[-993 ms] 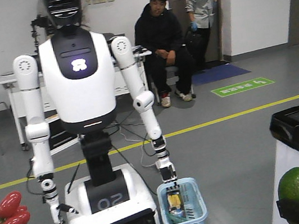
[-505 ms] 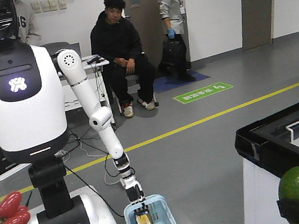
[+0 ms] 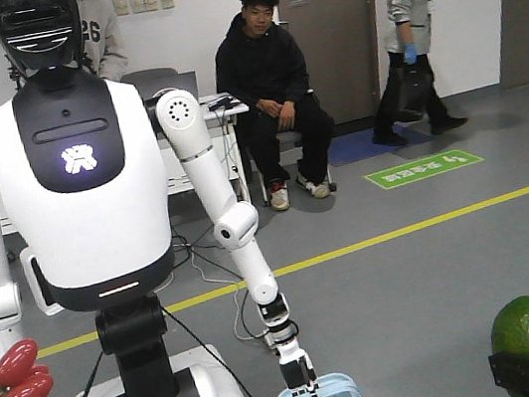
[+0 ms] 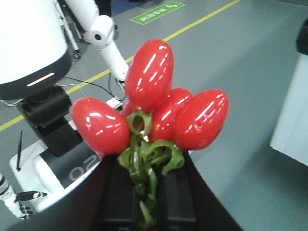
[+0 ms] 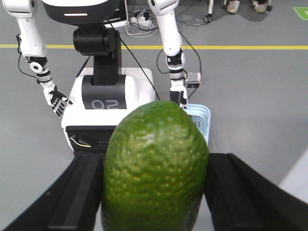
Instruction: Pick snacks and fruit into basket
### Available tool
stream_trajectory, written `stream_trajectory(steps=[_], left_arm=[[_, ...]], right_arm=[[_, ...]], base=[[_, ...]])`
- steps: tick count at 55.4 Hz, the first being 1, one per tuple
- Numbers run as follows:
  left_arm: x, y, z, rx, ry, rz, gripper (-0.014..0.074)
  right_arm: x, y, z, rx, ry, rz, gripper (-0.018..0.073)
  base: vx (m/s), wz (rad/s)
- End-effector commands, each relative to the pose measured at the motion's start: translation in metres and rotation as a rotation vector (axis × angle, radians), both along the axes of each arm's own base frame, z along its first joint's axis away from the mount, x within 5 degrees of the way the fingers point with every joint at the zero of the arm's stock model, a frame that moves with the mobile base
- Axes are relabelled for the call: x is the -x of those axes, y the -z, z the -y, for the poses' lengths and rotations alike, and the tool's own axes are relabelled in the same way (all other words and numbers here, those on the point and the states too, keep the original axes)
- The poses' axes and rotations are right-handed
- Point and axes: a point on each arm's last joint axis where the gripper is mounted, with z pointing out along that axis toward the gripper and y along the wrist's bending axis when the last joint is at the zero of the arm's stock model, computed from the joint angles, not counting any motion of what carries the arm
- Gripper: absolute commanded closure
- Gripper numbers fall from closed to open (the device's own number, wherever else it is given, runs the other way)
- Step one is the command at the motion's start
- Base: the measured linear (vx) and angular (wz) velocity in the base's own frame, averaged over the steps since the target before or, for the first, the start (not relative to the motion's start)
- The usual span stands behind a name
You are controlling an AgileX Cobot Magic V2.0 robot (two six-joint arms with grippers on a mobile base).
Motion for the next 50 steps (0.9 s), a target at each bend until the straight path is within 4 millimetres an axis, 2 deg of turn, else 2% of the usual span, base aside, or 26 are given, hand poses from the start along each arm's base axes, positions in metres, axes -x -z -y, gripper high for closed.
stream_trajectory(steps=[1, 50], left_arm=[[-0.0006, -0.0122, -0.0018, 0.03, -0.034, 0.054, 0.0602], [-0.0006, -0.0122, -0.0018, 0.03, -0.034, 0.054, 0.0602]], right_arm=[[-0.0013, -0.0208, 0.0006, -0.036, 0.007, 0.132, 0.0568], [-0.0013, -0.0208, 0.0006, -0.036, 0.007, 0.132, 0.0568]], base=[[0.31, 0.24], [0.24, 0.24]])
